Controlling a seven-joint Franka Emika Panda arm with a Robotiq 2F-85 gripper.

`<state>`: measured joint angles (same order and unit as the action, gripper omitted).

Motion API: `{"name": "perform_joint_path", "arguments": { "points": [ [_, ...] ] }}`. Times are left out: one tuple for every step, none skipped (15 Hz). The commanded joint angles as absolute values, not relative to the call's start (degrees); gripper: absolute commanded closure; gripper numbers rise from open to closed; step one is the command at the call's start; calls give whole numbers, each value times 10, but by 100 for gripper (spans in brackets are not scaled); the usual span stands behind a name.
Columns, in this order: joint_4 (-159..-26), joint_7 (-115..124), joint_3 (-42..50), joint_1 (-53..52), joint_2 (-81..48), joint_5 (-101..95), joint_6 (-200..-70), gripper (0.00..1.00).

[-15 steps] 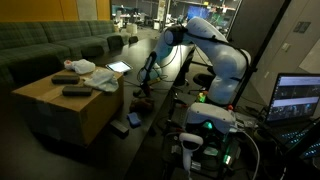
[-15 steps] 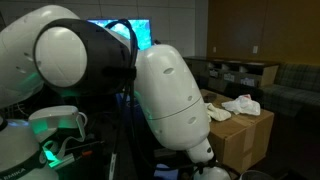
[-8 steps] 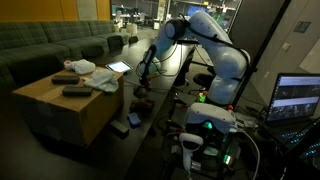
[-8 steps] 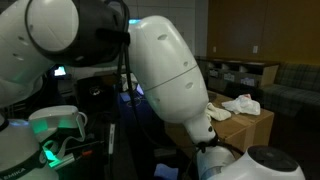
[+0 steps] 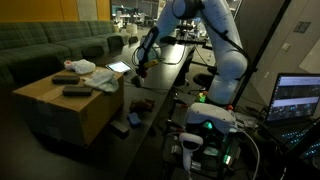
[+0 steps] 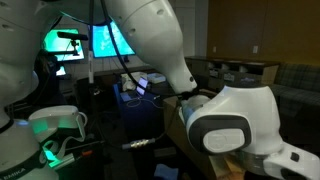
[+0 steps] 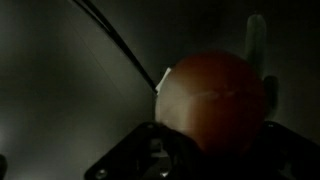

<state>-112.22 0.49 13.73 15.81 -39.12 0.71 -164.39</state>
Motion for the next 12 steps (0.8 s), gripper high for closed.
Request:
{"name": "perform_joint_path", "arguments": {
  "points": [
    [-1203, 18, 160, 109, -286, -17, -1626, 87],
    [-1214, 14, 161, 102, -261, -24, -1618, 87],
    [-1224, 26, 170, 82, -240, -36, -1615, 87],
    [-1233, 30, 175, 70, -216, -49, -1608, 87],
    [-1241, 52, 188, 44, -196, -70, -1609, 87],
    [-1246, 59, 192, 34, -172, -87, -1601, 87],
    [-1248, 84, 201, 10, -156, -115, -1602, 87],
    [-1247, 97, 203, -3, -135, -138, -1592, 87],
    [-1260, 134, 213, -29, -114, -179, -1601, 87],
    [-1258, 167, 214, -46, -98, -215, -1599, 87],
    [-1256, 201, 225, -76, -87, -249, -1600, 87],
    [-1252, 234, 222, -92, -70, -284, -1590, 87]
  ]
}}
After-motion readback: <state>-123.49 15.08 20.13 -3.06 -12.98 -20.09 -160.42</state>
